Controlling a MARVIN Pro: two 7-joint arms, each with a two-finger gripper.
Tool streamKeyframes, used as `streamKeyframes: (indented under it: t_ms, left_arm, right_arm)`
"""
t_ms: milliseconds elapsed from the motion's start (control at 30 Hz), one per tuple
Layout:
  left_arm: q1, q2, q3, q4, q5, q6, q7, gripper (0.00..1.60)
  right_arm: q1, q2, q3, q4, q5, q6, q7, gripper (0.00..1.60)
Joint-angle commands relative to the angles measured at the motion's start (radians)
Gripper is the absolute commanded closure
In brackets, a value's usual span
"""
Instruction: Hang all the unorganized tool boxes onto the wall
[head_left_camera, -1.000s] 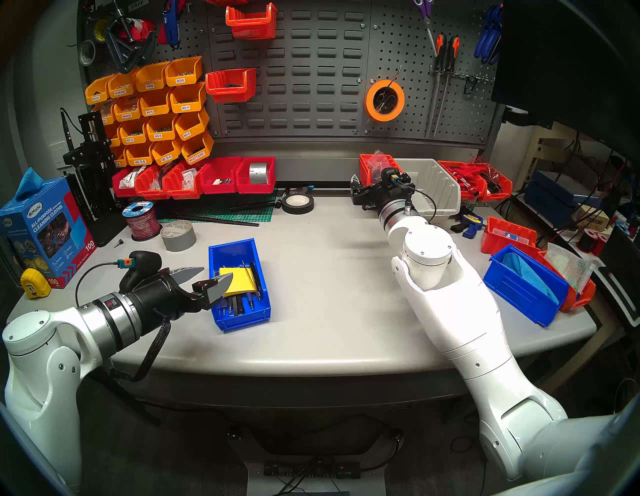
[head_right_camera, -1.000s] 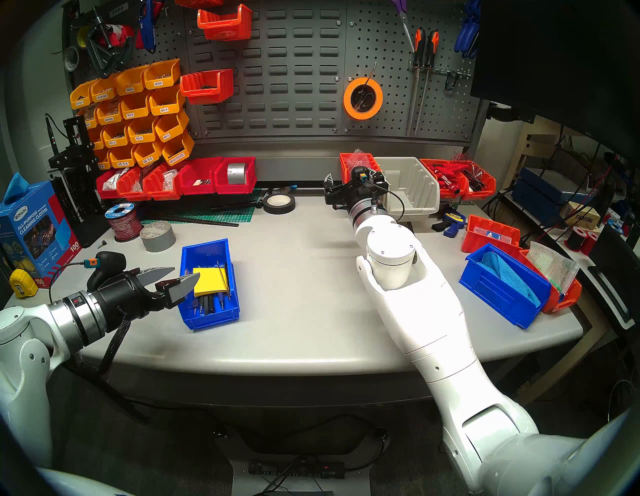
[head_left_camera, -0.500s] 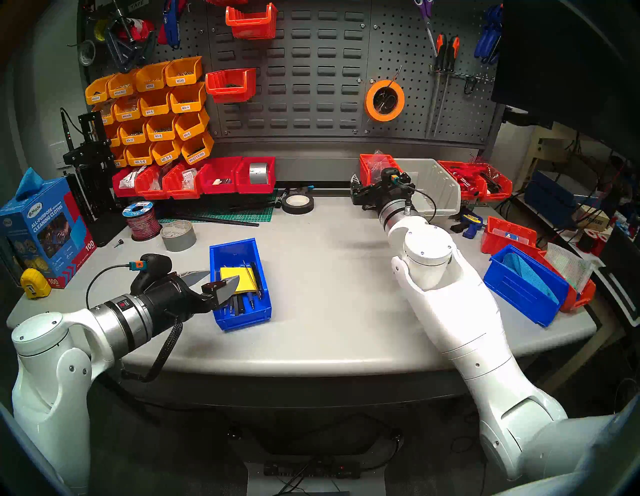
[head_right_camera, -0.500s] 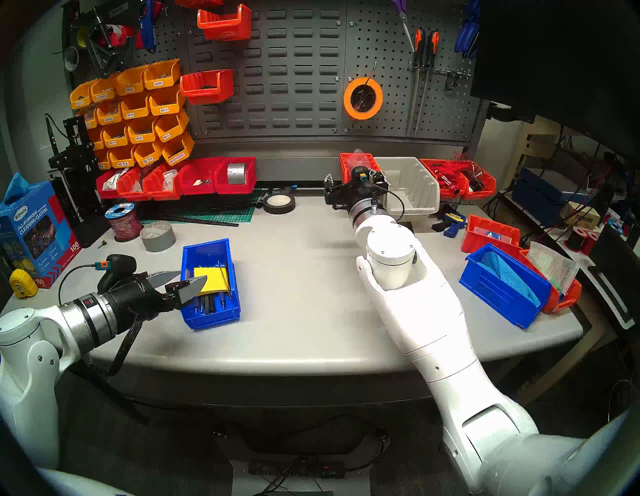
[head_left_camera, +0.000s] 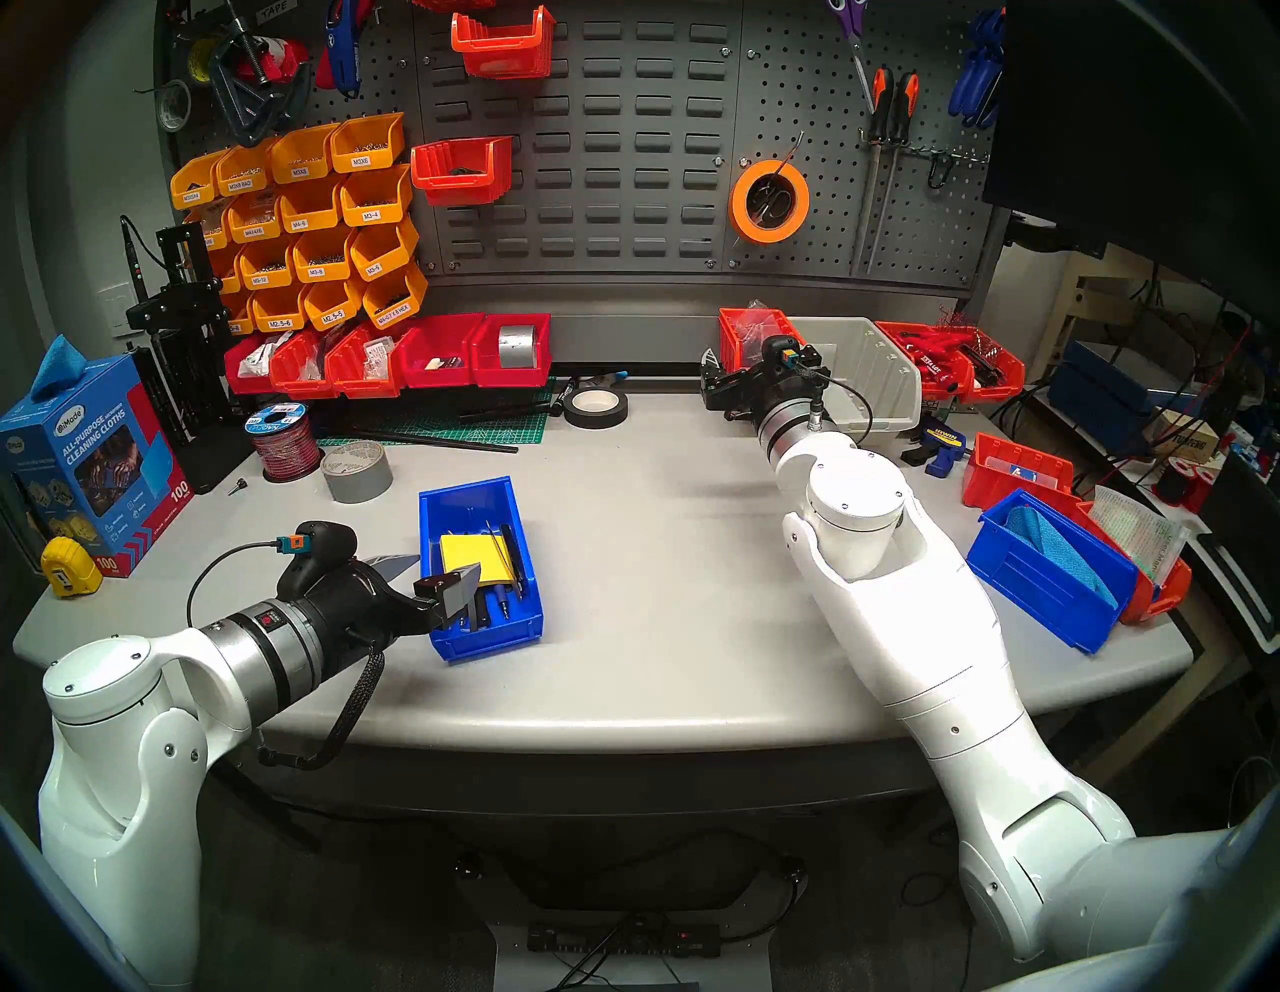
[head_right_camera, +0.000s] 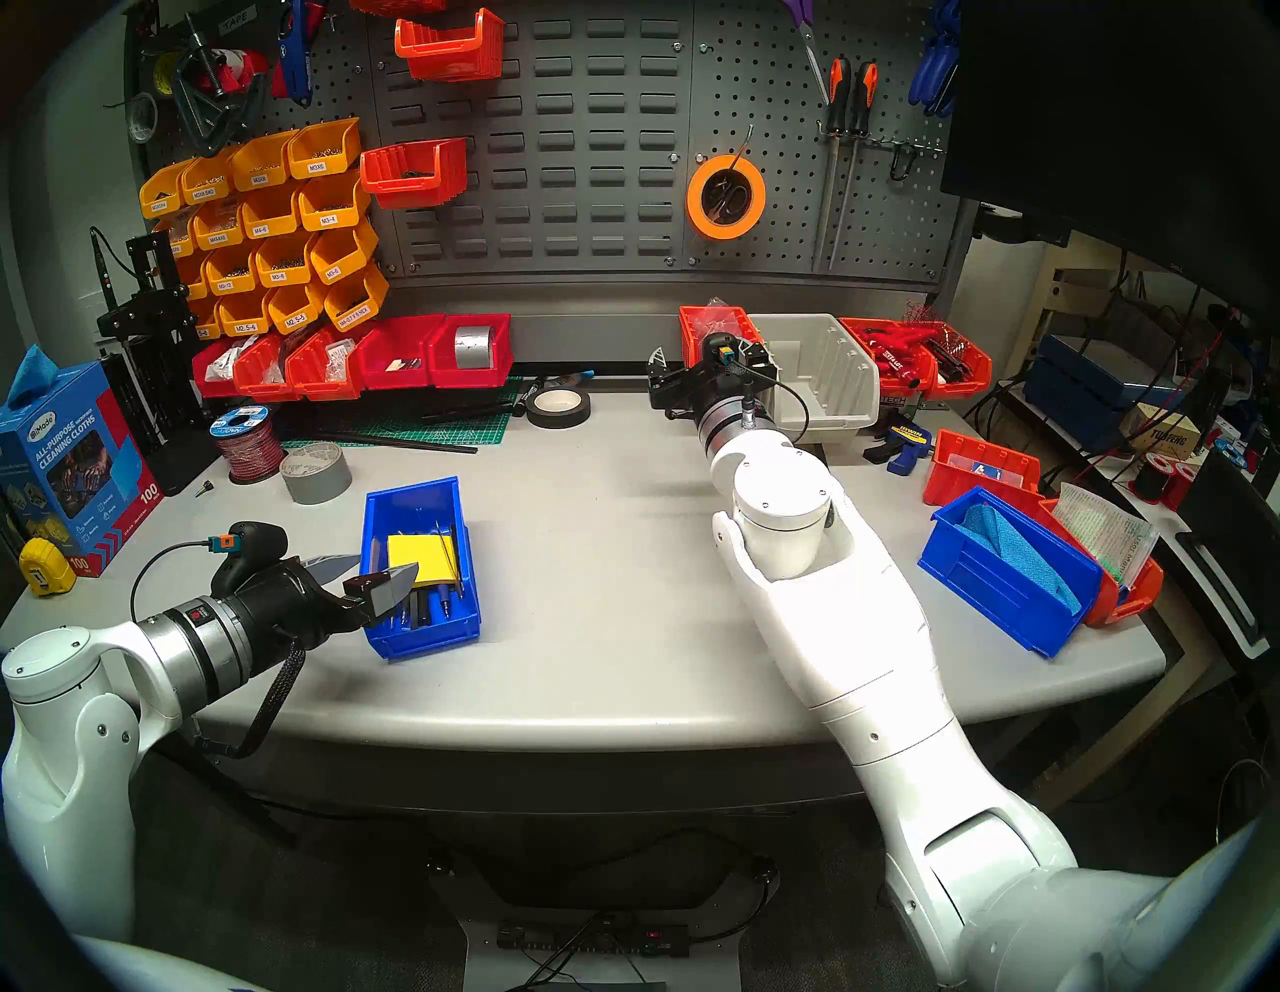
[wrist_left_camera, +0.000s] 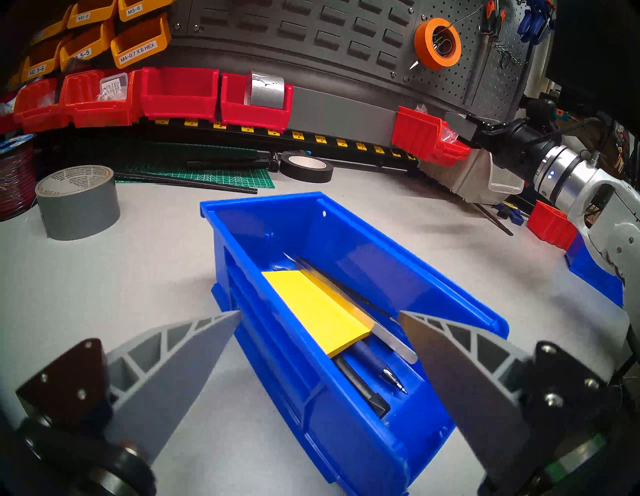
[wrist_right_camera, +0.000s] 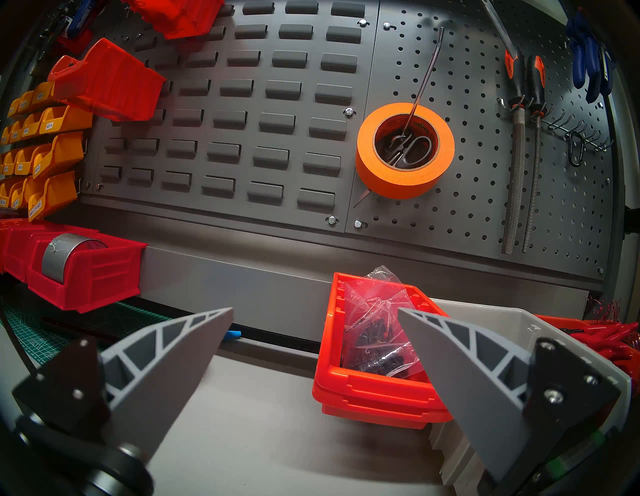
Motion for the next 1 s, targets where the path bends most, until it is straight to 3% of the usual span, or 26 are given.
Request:
streamKeyframes:
  t_ms: [0, 233, 267, 467, 800, 967]
  left_arm:
    - [0.037, -0.024, 0.041, -0.009, 0.041, -0.005, 0.045, 0.00]
    - [0.042, -0.081, 0.053, -0.009, 0.056, -0.018, 0.109, 0.00]
    - [0.040, -0.084, 0.052, -0.009, 0.054, -0.018, 0.113, 1.60]
    - [0.047, -0.091, 0.052, -0.009, 0.066, -0.067, 0.120, 1.60]
    - [0.044, -0.036, 0.057, -0.009, 0.124, -0.141, 0.094, 1.60]
    - [-0.006, 0.000, 0.052, -0.009, 0.142, -0.169, 0.069, 1.60]
  right_arm:
    - [0.007, -0.002, 0.000, -0.016, 0.000, -0.004, 0.002, 0.00]
    - [0.007, -0.001, 0.000, -0.016, 0.000, -0.004, 0.002, 0.00]
    - [0.007, -0.001, 0.000, -0.016, 0.000, -0.004, 0.002, 0.00]
    - [0.007, -0.001, 0.001, -0.017, 0.000, -0.004, 0.002, 0.00]
    - [0.007, -0.002, 0.000, -0.016, 0.000, -0.004, 0.002, 0.00]
    - [0.008, -0.002, 0.000, -0.015, 0.000, -0.004, 0.002, 0.00]
